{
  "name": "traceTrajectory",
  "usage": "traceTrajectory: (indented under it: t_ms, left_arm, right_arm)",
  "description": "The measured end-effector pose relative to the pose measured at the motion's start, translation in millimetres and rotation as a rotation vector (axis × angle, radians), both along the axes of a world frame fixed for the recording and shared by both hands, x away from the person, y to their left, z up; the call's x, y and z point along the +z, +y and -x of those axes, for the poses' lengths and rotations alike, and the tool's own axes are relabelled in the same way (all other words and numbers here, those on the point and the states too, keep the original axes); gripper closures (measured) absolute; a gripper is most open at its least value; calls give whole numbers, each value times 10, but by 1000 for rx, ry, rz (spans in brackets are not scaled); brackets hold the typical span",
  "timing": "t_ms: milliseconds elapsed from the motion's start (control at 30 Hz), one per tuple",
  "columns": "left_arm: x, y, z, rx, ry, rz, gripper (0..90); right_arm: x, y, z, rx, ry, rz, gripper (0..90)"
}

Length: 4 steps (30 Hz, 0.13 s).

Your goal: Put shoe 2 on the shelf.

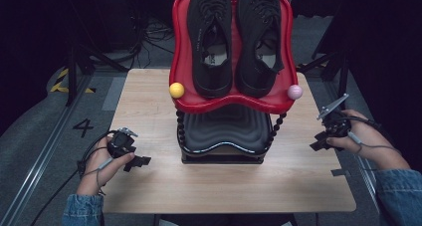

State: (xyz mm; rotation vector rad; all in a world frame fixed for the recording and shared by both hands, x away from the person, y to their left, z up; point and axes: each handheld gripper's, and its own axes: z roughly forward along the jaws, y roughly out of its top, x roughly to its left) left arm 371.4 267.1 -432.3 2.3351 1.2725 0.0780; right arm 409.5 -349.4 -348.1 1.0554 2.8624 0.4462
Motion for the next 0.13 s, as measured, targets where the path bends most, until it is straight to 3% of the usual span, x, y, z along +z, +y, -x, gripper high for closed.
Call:
traceTrajectory:
  t_ms: [133]
  left_arm:
    - [21, -5, -5, -18, 7, -37, 240]
  right_arm:
    - [-244, -26, 22, -9, 18, 3, 519]
